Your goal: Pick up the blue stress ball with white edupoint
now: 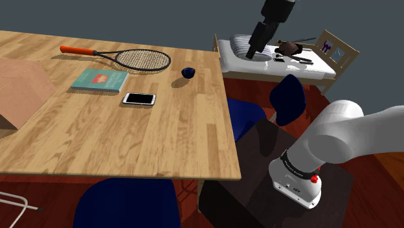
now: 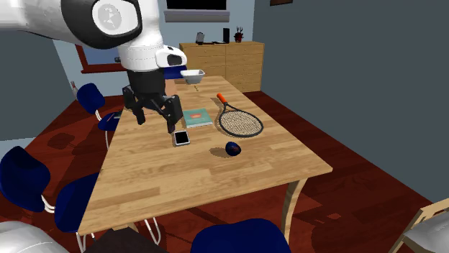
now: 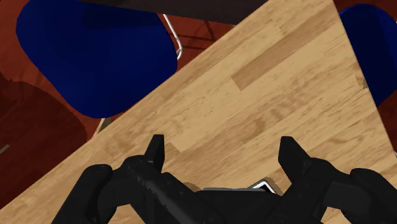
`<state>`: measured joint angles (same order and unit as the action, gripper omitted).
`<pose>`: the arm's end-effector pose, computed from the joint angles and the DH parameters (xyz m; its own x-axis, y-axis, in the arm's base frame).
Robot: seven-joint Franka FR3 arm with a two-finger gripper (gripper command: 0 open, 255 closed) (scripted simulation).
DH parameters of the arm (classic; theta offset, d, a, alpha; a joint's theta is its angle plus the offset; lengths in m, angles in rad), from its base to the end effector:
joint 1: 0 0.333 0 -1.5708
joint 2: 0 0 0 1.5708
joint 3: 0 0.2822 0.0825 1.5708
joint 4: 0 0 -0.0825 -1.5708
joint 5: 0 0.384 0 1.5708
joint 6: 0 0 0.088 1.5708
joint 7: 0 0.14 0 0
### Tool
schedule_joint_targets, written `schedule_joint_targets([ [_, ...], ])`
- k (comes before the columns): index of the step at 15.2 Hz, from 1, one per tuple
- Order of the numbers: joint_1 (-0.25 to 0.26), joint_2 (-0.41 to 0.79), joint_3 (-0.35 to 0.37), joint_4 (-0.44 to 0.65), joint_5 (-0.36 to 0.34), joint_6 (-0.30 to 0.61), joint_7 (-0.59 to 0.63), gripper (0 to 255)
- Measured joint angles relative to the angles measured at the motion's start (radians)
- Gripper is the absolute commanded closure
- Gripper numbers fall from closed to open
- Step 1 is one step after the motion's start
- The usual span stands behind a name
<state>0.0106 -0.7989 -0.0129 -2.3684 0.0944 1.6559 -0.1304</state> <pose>0.3390 0.0111 0.5407 0.9876 0.1222 0.0985 0.1313 -0.9871 -0.0914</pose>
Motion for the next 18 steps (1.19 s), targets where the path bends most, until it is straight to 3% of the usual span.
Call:
schedule_joint_targets([
  [4,-0.006,0.073,0.003,0.012,0.014,0.051,0.024,0],
  [11,-0.021,0.342,0.008,0.091,0.06,0.21,0.098,0],
  [18,-0.038,0.623,-0.009,0.242,0.107,0.31,0.151,0],
])
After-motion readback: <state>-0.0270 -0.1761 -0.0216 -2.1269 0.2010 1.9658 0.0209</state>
